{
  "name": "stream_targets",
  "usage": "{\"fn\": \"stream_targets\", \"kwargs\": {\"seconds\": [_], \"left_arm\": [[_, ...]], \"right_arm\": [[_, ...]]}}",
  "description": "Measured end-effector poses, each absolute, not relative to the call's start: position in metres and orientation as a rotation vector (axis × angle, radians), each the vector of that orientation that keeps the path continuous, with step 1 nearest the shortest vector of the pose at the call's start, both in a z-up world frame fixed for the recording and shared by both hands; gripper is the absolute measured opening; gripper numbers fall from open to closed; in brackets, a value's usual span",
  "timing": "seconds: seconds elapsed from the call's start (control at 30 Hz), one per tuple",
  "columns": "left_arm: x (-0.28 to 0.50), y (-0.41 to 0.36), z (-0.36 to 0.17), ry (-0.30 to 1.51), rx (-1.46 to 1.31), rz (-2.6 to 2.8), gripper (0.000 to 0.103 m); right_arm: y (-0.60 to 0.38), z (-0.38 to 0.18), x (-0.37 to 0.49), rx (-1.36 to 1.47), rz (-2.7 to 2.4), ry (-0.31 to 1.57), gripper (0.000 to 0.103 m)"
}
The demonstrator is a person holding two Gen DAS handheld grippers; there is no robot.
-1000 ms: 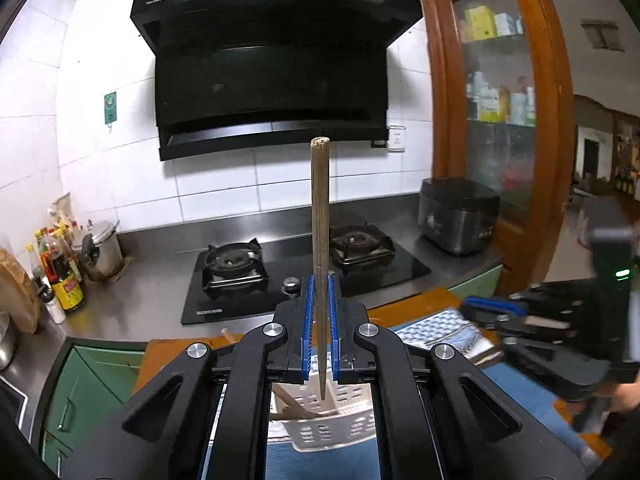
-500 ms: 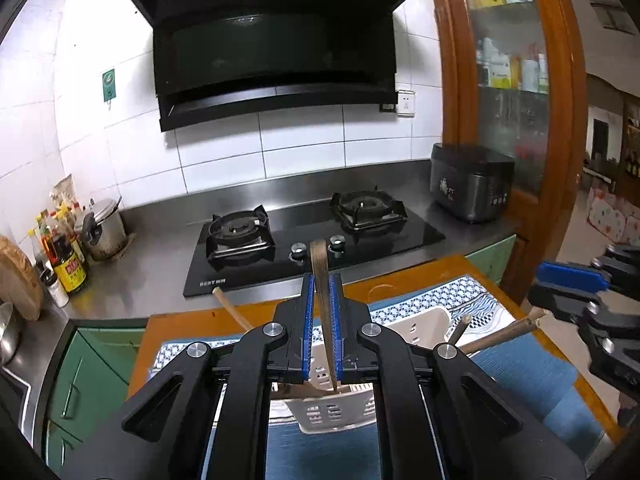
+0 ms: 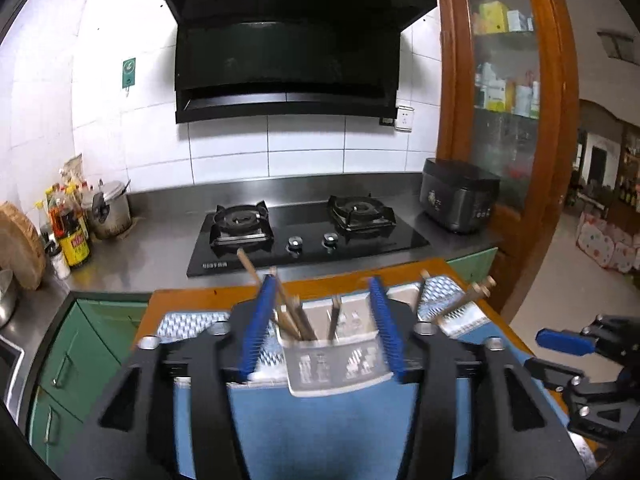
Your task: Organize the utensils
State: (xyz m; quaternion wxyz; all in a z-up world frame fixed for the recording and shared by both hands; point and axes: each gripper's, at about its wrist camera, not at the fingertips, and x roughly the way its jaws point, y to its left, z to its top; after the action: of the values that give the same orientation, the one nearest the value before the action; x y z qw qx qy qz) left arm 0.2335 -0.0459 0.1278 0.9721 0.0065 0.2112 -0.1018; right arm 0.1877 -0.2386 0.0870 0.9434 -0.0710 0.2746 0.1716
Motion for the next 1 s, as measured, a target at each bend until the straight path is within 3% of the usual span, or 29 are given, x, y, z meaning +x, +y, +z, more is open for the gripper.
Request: {"fn": "stream_targets", "kwargs": {"seconds": [0.07, 0.4, 0.6, 1.0], "left_arm": [[0.215, -0.042, 0.123, 0.430, 0.009, -0.208, 0.059], [0.130, -0.026, 0.077, 0.480, -0.062, -0.229, 0.092], [0.093, -0.020, 0.044, 0.530, -0.095, -0.245, 0.098], [0.056, -0.013, 0.021, 0.541, -0.049, -0.132, 0.098]], "right_arm": [[-0.237, 0.079, 0.172, -0.138, 0.350, 0.572, 0.037], [-0.224, 0.042, 0.103, -0.109, 0.327, 0.603, 0.049], [-0.218, 0.022, 0.075, -0.082, 0.330, 0.626, 0.053], [-0.217, 0.006, 0.047, -0.039, 0.300, 0.637, 0.061]]}}
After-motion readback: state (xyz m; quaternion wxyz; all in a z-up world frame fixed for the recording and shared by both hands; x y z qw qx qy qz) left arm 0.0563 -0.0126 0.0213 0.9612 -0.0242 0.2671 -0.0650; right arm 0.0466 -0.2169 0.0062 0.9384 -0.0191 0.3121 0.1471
